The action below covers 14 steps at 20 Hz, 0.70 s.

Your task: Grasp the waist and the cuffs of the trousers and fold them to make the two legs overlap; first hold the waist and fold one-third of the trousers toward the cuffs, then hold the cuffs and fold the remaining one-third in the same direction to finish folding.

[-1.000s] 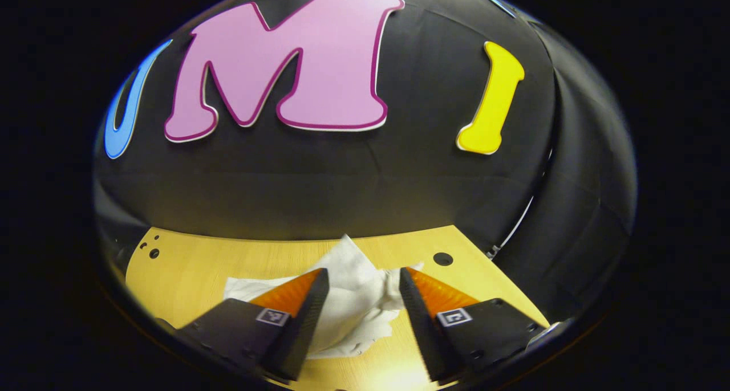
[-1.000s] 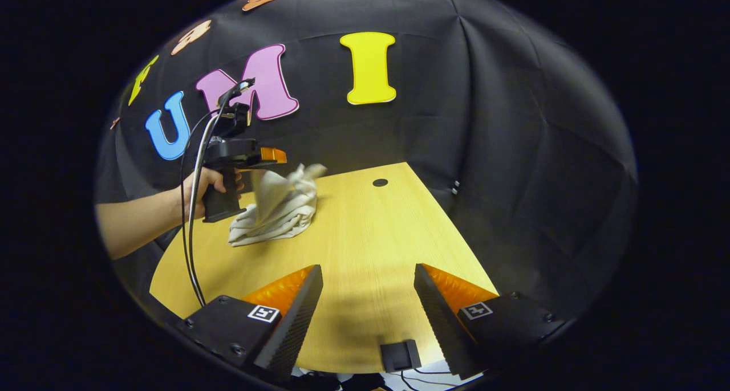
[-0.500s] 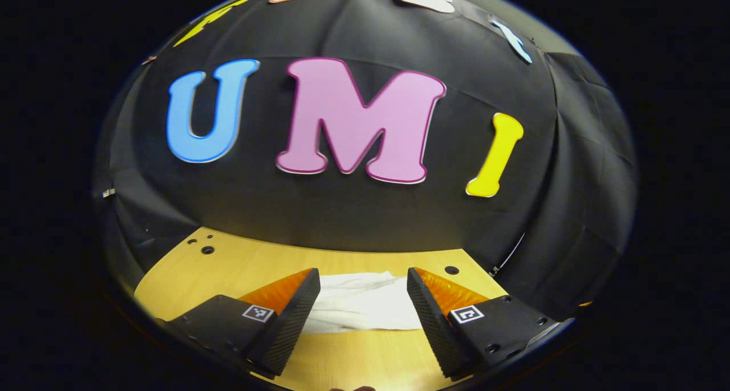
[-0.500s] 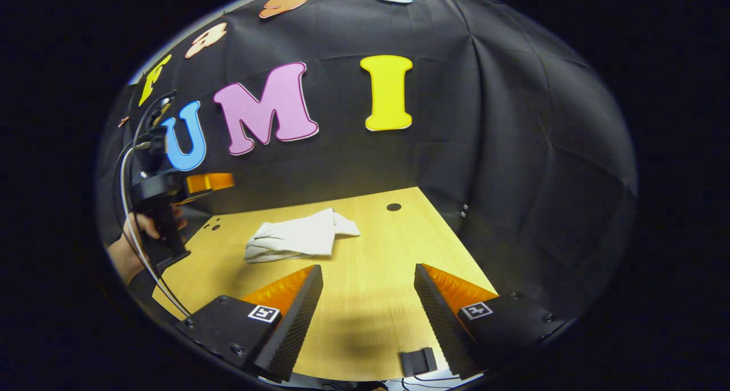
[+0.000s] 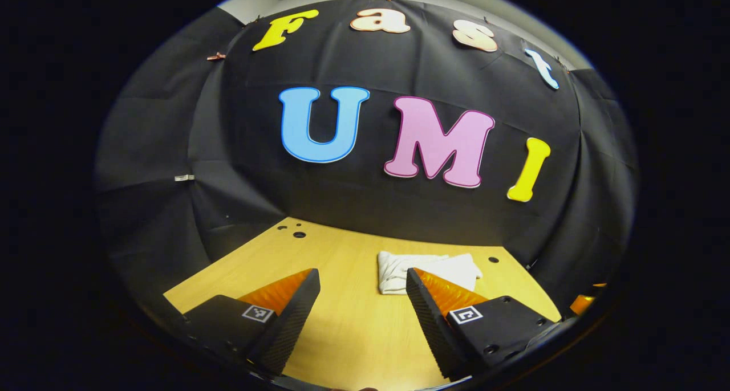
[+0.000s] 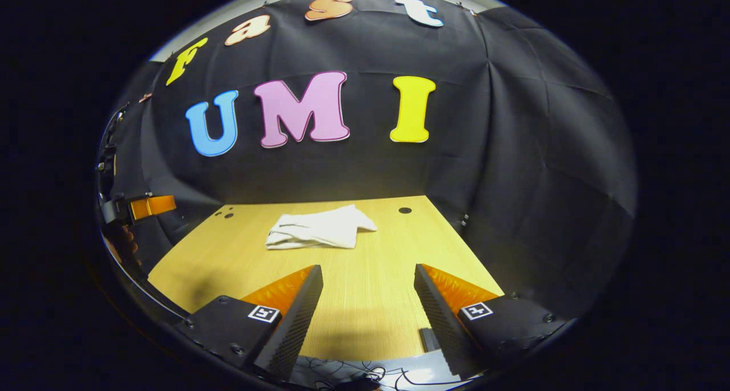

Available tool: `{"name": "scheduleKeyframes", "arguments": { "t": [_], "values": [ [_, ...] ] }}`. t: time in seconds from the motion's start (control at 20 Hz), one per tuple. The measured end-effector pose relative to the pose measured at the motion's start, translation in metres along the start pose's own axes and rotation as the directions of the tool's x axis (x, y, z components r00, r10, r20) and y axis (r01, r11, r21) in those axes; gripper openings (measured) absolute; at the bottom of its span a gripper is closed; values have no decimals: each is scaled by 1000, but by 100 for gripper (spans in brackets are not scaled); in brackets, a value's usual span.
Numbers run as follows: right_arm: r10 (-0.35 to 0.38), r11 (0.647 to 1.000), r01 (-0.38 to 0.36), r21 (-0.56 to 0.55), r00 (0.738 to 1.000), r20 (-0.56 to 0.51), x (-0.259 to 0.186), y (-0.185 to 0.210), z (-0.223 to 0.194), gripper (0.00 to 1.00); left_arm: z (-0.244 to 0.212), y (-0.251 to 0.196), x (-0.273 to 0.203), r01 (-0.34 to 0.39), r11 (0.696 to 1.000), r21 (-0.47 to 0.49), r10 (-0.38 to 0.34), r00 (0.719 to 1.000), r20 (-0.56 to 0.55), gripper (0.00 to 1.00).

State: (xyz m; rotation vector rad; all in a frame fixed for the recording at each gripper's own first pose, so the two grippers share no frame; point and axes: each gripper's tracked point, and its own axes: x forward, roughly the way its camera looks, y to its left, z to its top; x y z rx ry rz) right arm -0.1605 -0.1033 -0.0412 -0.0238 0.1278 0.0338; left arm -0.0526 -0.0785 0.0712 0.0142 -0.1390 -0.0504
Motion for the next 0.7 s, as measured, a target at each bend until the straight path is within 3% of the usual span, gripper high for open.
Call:
{"name": "scheduleKeyframes", "arguments": {
  "t": [0.1, 0.35, 0.5, 0.7],
  "values": [
    [13, 1000, -13, 17, 1000, -1, -19, 11, -12, 99, -21, 16, -19, -20, 999, 31, 21, 999, -40, 96],
    [2, 999, -2, 43, 1000, 11, -38, 14, -16, 99, -57, 5, -60, 2, 1000, 20, 0, 995, -95, 96],
    [-7, 999, 7, 47, 1000, 16, -42, 12, -16, 99, -73, -20, -74, 60, 998, -26, -63, 988, -139, 96],
    [-8, 998, 8, 70, 1000, 5, -47, 12, -20, 99, -84, -30, -76, 101, 995, -15, -102, 978, -182, 96]
  ]
}}
